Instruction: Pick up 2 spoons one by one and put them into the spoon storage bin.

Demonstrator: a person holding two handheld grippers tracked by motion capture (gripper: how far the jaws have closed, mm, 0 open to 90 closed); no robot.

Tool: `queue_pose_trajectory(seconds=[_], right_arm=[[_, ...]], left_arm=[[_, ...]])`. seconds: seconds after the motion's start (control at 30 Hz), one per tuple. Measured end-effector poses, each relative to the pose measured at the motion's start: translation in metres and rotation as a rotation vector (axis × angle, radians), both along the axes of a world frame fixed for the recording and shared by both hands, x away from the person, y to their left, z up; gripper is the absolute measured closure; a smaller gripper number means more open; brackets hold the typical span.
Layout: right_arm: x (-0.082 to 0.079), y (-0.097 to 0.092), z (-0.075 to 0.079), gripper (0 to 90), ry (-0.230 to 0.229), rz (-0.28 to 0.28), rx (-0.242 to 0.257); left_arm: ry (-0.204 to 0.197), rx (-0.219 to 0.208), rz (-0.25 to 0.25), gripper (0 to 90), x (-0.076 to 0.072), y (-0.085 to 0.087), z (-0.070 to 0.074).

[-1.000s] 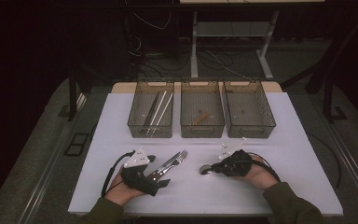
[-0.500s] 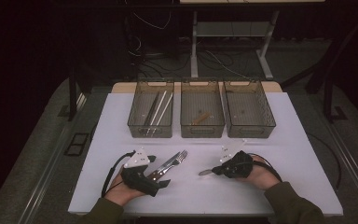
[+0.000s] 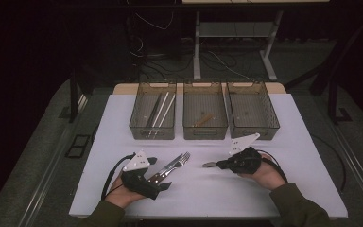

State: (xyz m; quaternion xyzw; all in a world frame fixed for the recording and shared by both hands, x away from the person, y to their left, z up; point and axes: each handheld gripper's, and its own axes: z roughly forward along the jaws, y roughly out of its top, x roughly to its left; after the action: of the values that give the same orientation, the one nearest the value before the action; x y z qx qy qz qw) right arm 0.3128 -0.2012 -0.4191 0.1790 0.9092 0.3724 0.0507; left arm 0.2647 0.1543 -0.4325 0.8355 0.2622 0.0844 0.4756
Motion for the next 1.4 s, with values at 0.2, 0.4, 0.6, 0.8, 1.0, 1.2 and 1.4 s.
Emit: queue_pose_trajectory(seconds=[0.2, 0.4, 0.6, 0.8, 1.0, 1.2, 1.4], right_arm=[[0.007, -0.004, 0.011, 90.0, -0.006, -0.088, 0.056], [0.019, -0.009, 0.018, 90.0, -0.007, -0.176, 0.097], [0.03, -0.013, 0.025, 90.0, -0.015, -0.239, 0.149], [0.043, -0.012, 0.035, 90.0, -0.023, -0.292, 0.191], [0.058, -0.005, 0.047, 90.0, -0.038, -0.328, 0.212], [0.074, 0.003, 0.057, 90.0, -0.049, -0.375, 0.243], [0.091, 0.012, 0.066, 90.0, -0.063, -0.422, 0.253]], left_arm=[[-0.009, 0.002, -0.008, 0.0, 0.0, -0.001, -0.002], [-0.007, 0.003, -0.006, 0.0, 0.0, 0.0, -0.003], [-0.008, -0.001, 0.009, 0.0, 0.004, 0.001, -0.003], [0.001, 0.006, 0.026, 0.0, 0.007, 0.002, -0.005], [0.006, 0.003, 0.026, 0.0, 0.007, 0.001, -0.006], [0.005, -0.001, 0.024, 0.0, 0.007, 0.001, -0.005], [0.006, -0.002, 0.023, 0.0, 0.007, 0.001, -0.005]])
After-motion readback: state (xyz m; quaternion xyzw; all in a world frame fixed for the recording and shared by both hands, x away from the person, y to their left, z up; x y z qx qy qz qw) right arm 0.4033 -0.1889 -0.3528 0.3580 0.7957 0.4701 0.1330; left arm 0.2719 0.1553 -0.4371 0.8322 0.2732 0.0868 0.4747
